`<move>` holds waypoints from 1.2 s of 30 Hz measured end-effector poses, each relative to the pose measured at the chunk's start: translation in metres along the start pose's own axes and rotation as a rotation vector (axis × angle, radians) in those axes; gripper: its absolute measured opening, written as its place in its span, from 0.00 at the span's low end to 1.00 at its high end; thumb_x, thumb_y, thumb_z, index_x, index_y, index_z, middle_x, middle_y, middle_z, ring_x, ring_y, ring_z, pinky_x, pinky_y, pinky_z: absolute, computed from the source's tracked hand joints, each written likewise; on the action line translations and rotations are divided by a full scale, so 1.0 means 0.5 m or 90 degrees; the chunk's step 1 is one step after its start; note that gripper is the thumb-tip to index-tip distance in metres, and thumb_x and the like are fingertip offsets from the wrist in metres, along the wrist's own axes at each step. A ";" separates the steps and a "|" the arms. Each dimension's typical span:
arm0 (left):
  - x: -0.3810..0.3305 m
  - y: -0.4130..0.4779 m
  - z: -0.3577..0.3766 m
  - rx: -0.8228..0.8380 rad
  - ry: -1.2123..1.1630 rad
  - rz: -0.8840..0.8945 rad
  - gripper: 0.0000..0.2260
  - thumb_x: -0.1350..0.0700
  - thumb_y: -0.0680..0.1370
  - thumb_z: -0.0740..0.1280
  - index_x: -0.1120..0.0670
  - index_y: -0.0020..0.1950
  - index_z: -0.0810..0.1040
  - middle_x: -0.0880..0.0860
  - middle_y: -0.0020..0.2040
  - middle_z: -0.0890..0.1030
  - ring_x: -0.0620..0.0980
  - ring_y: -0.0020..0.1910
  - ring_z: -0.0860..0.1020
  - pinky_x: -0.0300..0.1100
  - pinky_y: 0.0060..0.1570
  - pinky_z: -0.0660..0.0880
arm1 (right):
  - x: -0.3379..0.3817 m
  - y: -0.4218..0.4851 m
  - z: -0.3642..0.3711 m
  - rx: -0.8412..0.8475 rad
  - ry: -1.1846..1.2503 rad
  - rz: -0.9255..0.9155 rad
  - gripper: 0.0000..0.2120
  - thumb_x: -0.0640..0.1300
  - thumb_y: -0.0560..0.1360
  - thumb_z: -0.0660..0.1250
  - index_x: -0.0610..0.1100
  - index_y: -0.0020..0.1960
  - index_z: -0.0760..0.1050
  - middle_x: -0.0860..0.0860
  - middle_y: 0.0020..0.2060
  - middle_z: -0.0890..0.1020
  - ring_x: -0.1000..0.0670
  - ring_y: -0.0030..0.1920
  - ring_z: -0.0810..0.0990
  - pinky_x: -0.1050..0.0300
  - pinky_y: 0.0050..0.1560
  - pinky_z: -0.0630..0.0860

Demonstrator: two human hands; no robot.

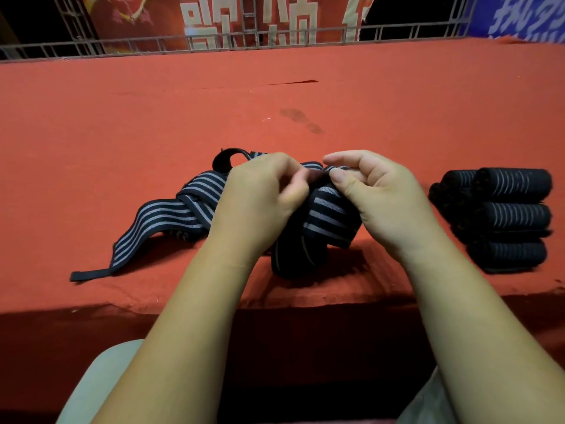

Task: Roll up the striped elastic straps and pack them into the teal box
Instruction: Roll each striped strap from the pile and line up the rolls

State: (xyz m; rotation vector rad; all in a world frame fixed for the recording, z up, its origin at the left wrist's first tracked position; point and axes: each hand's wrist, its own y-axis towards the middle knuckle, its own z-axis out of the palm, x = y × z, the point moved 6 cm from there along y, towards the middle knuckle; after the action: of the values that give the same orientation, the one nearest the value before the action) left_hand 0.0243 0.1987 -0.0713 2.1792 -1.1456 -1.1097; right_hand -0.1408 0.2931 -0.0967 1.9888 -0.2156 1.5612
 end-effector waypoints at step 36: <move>0.108 -0.016 -0.021 -0.188 -0.556 -0.505 0.12 0.54 0.85 0.69 0.56 0.43 0.80 0.51 0.34 0.80 0.44 0.29 0.79 0.35 0.28 0.75 | -0.052 -0.033 0.022 0.283 -0.106 0.140 0.08 0.43 0.81 0.74 0.47 0.59 0.85 0.51 0.48 0.90 0.54 0.51 0.88 0.53 0.58 0.81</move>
State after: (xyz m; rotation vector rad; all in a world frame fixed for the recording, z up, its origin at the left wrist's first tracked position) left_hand 0.0550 0.1585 -0.0948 1.9410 -0.2576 -2.5355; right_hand -0.1313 0.2946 -0.1279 2.5179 -0.1666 1.6903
